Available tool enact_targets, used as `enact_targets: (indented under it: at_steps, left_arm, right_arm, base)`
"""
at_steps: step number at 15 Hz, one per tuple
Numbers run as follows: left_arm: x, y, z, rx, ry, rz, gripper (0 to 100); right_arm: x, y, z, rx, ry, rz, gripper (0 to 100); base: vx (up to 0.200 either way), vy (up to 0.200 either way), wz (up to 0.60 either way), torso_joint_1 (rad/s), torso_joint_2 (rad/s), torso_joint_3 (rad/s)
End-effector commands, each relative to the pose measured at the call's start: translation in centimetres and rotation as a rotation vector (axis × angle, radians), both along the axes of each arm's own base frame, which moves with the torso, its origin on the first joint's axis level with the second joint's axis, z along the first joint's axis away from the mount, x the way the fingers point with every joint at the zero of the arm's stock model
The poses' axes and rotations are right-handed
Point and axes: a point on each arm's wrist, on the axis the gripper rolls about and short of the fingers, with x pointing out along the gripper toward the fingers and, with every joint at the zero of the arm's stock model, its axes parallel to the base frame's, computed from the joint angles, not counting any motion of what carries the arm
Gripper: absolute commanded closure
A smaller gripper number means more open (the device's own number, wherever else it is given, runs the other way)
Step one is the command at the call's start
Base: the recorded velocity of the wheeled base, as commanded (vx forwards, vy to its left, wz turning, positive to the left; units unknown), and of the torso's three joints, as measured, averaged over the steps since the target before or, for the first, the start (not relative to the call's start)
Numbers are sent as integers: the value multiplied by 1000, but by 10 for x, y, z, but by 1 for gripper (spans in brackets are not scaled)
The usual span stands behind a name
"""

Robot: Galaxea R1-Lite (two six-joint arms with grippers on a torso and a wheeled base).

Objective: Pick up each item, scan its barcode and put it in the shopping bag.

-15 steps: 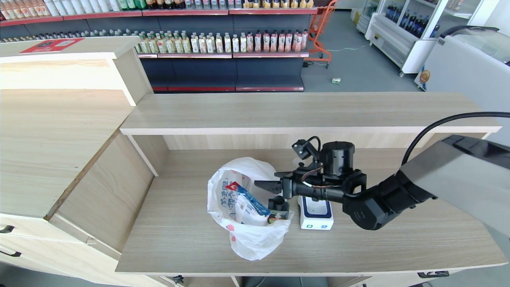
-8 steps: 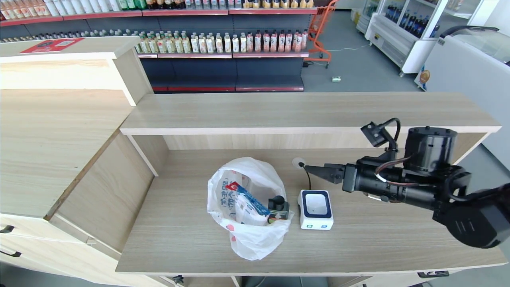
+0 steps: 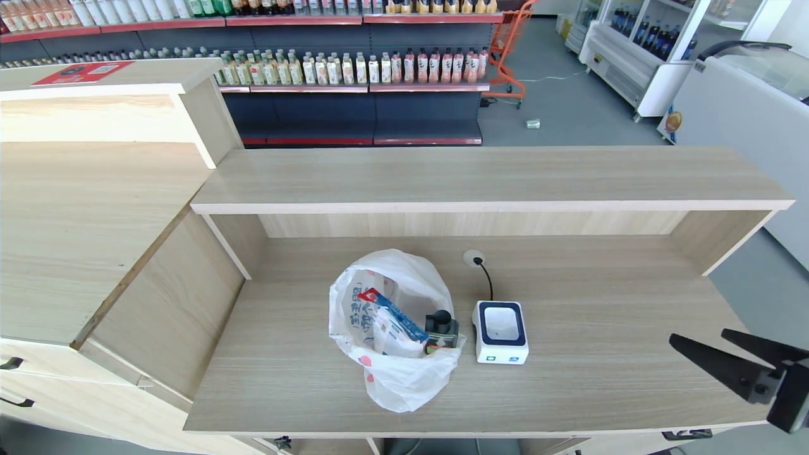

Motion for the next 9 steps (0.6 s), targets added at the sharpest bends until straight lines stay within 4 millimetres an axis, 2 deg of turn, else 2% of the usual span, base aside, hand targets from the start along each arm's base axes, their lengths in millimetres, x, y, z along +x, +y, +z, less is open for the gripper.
enact_targets:
  at_steps: [1,4,7,9]
  left_arm:
    - [0,0,0,0,-1,0,0]
    - [0,0,0,0,-1,0,0]
    - [0,0,0,0,-1,0,0]
    - [0,0,0,0,-1,0,0]
  right_arm:
    - [-91,-16,-48,-58,-180,-170,0]
    - [-120,-17,-87,-124,-220,-230,0]
    - [-125,-17,-89,-210,-298,-224,0]
    - [-125,-19,-93,-212,-251,-286,0]
  base:
    - [0,0,0,0,0,0]
    - [0,0,0,0,0,0]
    - [0,0,0,0,0,0]
    - [0,0,0,0,0,0]
